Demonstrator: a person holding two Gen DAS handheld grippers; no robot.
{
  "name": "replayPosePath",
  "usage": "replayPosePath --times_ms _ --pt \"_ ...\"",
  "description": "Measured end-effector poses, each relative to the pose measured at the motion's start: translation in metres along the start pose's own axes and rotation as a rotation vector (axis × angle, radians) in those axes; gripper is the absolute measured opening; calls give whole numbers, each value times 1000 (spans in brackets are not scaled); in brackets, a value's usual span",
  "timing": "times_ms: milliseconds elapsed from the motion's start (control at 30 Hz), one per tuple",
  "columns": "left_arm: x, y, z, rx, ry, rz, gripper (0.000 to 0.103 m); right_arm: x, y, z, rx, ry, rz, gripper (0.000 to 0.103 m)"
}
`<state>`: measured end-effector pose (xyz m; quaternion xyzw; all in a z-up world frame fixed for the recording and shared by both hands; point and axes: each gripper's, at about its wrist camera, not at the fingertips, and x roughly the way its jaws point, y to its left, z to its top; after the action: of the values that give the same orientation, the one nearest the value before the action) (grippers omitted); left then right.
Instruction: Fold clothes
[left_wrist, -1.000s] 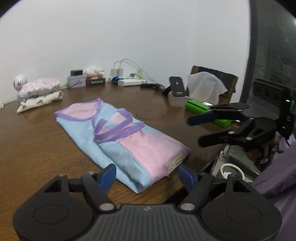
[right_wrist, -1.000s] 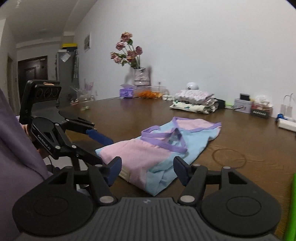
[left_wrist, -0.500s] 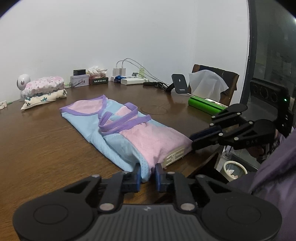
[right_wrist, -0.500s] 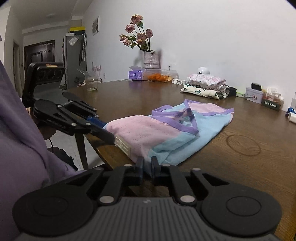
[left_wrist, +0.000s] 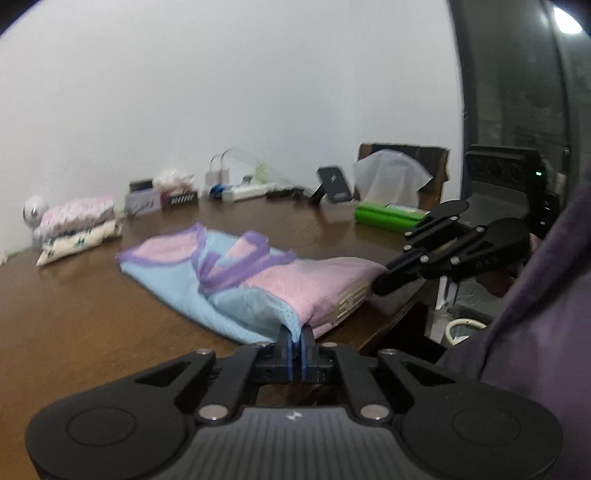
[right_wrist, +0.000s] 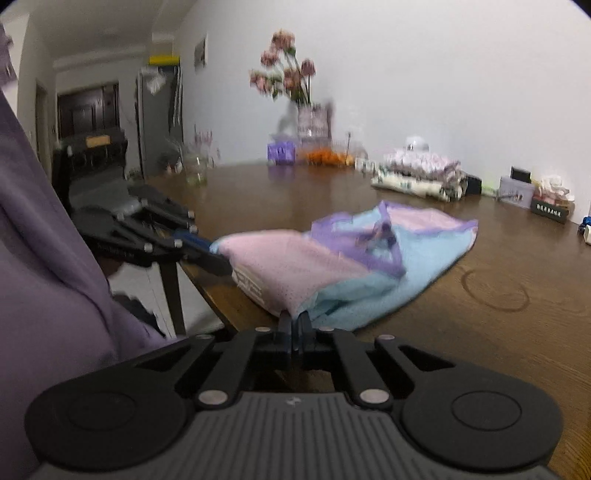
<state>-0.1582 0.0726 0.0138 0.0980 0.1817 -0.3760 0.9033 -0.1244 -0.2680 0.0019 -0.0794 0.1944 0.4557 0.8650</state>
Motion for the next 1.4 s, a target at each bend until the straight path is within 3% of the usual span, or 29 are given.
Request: replayPosePath --times_ms 133,333,500,567,633,667,733,767,833,900,967,1033,1133,1233,1333,1400 --pt "1 18 22 12 -45 15 2 -7 -8 14 24 -101 -5 2" --pt "41 68 79 16 -8 59 2 28 -43 76 -29 -81 -125 2" --pt "106 112 97 -128 142 156 4 90 -72 106 -92 42 -250 3" --pt "124 121 92 -180 165 211 7 115 -87 108 -33 84 -293 6" --pt "128 124 87 -214 161 290 16 130 -98 108 29 111 -343 14" --pt "125 124 85 -231 153 337 21 133 -103 107 62 117 -373 28" --pt "108 117 88 -245 102 356 22 123 -104 106 128 112 -486 36" --pt "97 109 91 -252 71 329 27 113 -99 106 134 91 -499 36" --pt "78 89 96 -257 13 256 37 83 -80 105 145 -4 -418 36" --pt "84 63 96 -207 19 227 40 74 -67 101 181 4 -297 35" --pt "102 46 95 -169 74 258 36 86 -58 96 207 62 -293 35" --pt "120 43 89 -168 139 314 26 102 -63 91 231 102 -313 33" --pt "135 49 81 -186 184 353 26 124 -75 84 287 149 -338 32" --pt "139 57 75 -228 197 353 29 136 -77 80 283 184 -332 36" --pt "134 66 67 -270 196 349 44 137 -85 75 304 171 -339 44" --pt "130 73 68 -320 200 339 47 136 -89 72 321 160 -343 51"
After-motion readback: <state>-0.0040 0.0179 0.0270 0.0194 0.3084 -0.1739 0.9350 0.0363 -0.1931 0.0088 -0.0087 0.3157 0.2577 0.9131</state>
